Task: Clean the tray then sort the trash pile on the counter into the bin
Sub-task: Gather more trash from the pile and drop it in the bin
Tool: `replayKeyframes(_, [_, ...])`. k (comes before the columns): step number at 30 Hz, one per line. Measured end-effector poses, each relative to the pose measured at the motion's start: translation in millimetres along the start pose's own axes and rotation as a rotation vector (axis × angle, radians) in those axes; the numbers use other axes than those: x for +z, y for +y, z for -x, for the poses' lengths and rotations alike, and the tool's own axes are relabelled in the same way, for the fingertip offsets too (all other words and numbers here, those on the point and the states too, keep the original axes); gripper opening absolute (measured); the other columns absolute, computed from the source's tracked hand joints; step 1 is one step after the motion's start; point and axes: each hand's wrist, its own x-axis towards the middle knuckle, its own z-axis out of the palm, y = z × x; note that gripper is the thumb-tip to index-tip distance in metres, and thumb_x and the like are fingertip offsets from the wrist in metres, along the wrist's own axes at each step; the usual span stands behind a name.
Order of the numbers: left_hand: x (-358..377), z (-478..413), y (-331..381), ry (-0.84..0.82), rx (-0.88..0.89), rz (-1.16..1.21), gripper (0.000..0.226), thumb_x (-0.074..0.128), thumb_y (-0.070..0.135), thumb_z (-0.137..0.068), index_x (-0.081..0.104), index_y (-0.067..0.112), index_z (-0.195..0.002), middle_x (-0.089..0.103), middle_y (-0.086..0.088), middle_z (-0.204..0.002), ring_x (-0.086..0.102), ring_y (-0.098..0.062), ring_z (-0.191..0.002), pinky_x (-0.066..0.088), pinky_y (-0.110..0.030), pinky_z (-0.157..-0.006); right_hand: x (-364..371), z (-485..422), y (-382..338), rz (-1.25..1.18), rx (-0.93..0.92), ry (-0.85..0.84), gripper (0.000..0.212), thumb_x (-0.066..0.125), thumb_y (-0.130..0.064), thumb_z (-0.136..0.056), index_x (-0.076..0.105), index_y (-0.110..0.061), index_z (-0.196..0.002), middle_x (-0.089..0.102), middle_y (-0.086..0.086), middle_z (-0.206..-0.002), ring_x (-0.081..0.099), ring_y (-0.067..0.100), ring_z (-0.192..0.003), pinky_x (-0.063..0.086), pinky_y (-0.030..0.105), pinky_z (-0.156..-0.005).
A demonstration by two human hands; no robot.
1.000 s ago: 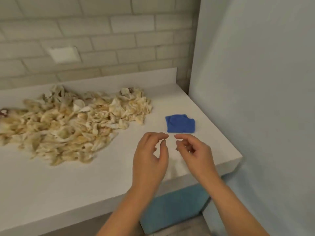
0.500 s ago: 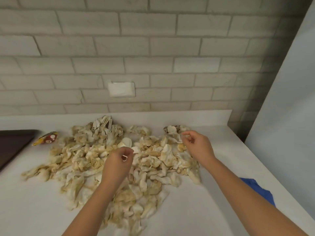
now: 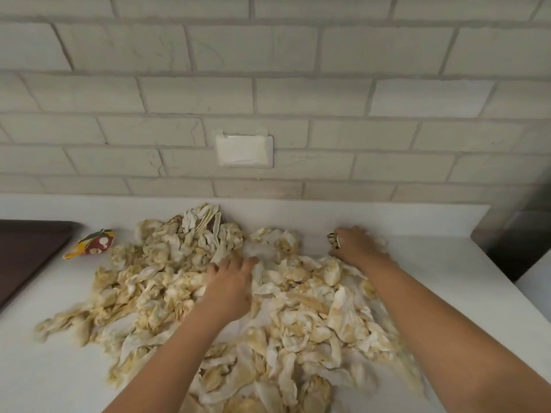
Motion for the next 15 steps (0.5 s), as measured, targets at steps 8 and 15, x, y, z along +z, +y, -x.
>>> replayKeyframes(8, [10, -10, -10, 0.313, -0.005, 0.166, 0.062, 0.064, 0.009, -0.065, 0.051, 0.012, -0.125, 0.068, -0.005, -0.092, 0.065, -0.028, -0.087, 0.037, -0.047, -0.088, 11, 2, 5, -0.266, 0.008, 0.149, 0.025, 0.065, -0.023, -0.074, 0.054, -0.017, -0.096, 0.051, 0.007, -0.103, 0.054, 0.026, -0.089, 0.043, 0.032, -0.072])
replayKeyframes(15, [-13, 0, -6, 0.265, -0.079, 0.690, 0.058, 0.074, 0.015, -0.076, 0.044, 0.011, -0.126, 0.065, -0.006, -0.093, 0.064, -0.029, -0.084, 0.046, -0.031, -0.066, -19, 49, 14, -0.769, -0.036, 0.296, 0.028, 0.063, -0.015, -0.087, 0.055, -0.014, -0.114, 0.058, -0.004, -0.100, 0.056, 0.015, -0.087, 0.044, 0.024, -0.069])
